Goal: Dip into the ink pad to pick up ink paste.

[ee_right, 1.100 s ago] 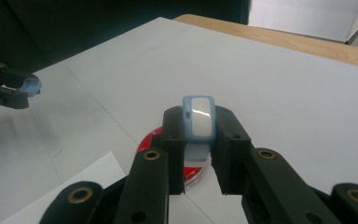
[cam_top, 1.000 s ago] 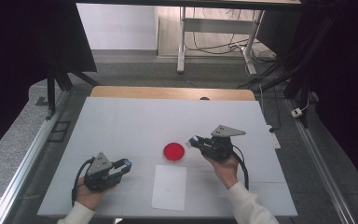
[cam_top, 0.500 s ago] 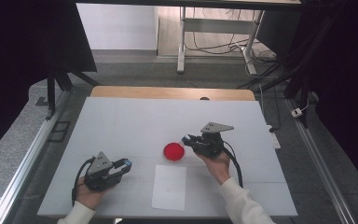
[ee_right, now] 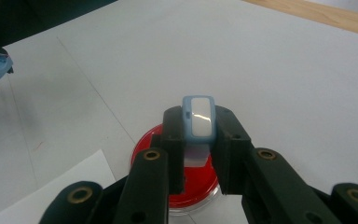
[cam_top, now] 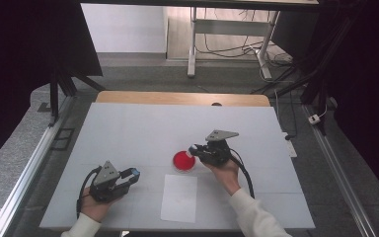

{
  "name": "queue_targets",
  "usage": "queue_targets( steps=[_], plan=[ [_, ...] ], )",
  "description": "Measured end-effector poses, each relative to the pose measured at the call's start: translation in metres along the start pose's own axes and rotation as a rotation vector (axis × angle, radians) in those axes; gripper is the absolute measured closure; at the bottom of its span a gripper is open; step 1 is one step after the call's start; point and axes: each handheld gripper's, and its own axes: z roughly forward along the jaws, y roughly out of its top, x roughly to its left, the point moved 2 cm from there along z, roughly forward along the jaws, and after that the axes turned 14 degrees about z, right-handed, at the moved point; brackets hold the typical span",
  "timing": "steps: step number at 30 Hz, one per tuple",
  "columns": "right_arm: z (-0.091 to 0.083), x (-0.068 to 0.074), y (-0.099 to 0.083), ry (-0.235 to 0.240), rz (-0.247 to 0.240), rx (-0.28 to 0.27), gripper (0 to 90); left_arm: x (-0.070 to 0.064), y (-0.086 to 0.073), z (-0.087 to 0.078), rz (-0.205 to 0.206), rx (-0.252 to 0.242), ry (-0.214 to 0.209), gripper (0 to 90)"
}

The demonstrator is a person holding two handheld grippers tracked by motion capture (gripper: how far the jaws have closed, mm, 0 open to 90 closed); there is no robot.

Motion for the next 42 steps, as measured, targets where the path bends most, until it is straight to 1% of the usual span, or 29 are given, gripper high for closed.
queue_targets(
  steps=[4,9,11,14,22,25,27,28,30,33,34,35,38,42],
  plan=[
    [0.006,0.002,0.001,-0.008,-0.021,0.014,74.9,0.001,0.000,0.000,0.000,0.000,0.001,65.6],
    [0.012,0.004,0.003,-0.009,-0.034,0.021,74.9,0.000,-0.001,0.001,0.001,0.002,-0.001,65.6],
    [0.014,0.005,0.004,-0.015,-0.048,0.029,74.9,0.001,-0.001,0.001,0.001,0.003,-0.003,65.6],
    [0.017,0.006,0.004,-0.013,-0.050,0.031,74.9,0.001,-0.001,0.001,0.000,0.003,-0.001,65.7],
    [0.022,0.004,0.004,-0.041,-0.077,0.063,74.9,0.001,-0.001,0.001,0.000,0.006,-0.002,65.6],
    [0.023,0.003,0.005,-0.043,-0.078,0.073,74.9,0.001,-0.001,0.001,-0.001,0.006,-0.003,65.6],
    [0.026,0.004,0.004,-0.043,-0.088,0.081,74.9,0.001,-0.001,0.001,-0.002,0.007,-0.006,65.6],
    [0.026,0.004,0.004,-0.051,-0.094,0.091,74.9,0.001,-0.001,0.001,-0.001,0.008,-0.006,65.6],
    [0.028,0.005,0.004,-0.052,-0.100,0.101,74.9,0.001,-0.001,0.001,-0.002,0.009,-0.006,65.6],
    [0.030,0.005,0.004,-0.062,-0.110,0.107,74.9,0.002,-0.001,0.001,-0.003,0.006,-0.007,65.6],
    [0.030,0.005,0.004,-0.069,-0.112,0.109,74.9,0.002,-0.001,0.001,-0.002,0.006,-0.007,65.6],
    [0.031,0.005,0.003,-0.062,-0.107,0.109,74.9,0.002,-0.002,0.001,-0.002,0.006,-0.007,65.6],
    [0.032,0.004,0.003,-0.062,-0.104,0.114,74.9,0.002,-0.002,0.001,-0.005,0.006,-0.006,65.7],
    [0.032,0.004,0.003,-0.066,-0.111,0.115,74.9,0.002,-0.002,0.001,-0.005,0.006,-0.005,65.6]
  ],
)
